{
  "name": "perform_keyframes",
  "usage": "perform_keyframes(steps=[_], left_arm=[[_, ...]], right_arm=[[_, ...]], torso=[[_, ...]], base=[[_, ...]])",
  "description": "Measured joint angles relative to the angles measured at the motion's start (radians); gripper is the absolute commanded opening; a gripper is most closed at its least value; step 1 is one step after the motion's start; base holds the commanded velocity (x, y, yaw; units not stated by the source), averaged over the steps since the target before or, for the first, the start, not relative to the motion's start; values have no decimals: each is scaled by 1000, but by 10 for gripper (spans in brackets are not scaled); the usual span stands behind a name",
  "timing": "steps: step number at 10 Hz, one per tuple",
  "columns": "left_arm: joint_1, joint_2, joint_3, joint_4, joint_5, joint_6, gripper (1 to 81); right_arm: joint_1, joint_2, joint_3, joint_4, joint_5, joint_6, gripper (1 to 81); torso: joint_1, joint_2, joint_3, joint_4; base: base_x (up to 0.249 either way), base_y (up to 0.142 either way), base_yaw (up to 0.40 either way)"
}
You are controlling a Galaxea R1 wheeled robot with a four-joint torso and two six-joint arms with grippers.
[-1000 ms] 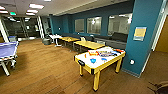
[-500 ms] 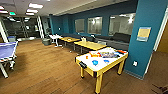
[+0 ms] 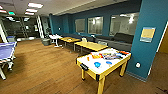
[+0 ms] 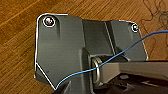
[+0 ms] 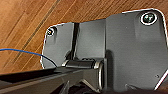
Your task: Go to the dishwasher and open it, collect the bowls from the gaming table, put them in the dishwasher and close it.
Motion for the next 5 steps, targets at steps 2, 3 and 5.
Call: perform_keyframes(steps=[2, 3, 5], left_arm=[[1, 1, 0, 0, 1, 0, 811], [0, 1, 0, 0, 0, 0, 811], [0, 1, 0, 0, 0, 0, 811]], right_arm=[[1, 0, 0, 0, 0, 0, 811], [1, 0, 0, 0, 0, 0, 811], [3, 0, 0, 0, 0, 0, 811]], torso=[[0, 0, 0, 0], [0, 0, 0, 0], [0, 0, 0, 0]], base=[[168, 65, 0], [168, 61, 0], [168, 61, 0]])
